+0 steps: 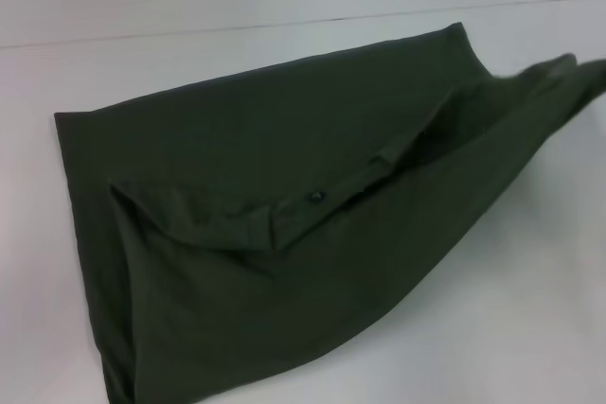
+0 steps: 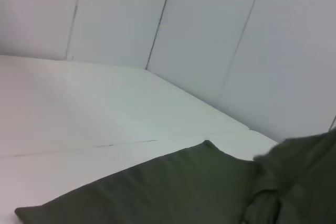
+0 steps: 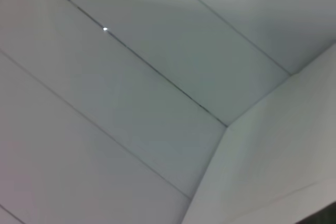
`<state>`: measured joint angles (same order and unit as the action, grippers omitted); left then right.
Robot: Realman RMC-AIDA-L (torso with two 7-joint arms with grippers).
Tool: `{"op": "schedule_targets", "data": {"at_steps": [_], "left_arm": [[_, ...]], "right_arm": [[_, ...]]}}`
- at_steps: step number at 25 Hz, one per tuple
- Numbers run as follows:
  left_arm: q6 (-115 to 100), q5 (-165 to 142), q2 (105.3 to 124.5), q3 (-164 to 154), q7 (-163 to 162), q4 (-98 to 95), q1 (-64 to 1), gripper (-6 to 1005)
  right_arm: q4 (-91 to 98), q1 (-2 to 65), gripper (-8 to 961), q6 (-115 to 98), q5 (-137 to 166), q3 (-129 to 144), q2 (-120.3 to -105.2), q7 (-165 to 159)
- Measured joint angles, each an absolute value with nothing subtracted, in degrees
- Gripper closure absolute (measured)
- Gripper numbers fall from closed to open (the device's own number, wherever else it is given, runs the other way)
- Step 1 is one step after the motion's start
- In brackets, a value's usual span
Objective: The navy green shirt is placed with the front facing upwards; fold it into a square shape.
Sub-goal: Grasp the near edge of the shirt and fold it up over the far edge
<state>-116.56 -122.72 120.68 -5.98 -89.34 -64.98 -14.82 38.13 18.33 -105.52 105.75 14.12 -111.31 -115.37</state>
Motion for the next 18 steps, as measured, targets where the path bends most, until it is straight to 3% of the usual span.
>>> {"op": "schedule_targets", "data": {"at_steps": [9, 15, 18], "left_arm": [[-117.23, -125.51, 121.04, -10.46, -90.04, -64.52, -14.83, 967], [-118.66, -130.82, 121.02, -17.48, -93.43, -64.37, -16.25, 959], [-118.68, -133.39, 121.11, -20.31, -95.18, -63.18, -17.02, 890]], "right_arm": [[37.88, 15.6, 952, -105.35, 106.87, 14.56, -112.6, -114.29], [37.88, 15.9, 952, -104.83, 107.36, 14.8, -112.71, -114.12], [37.88, 16.07, 952, -104.27, 108.1, 14.87, -112.75, -114.11]]}}
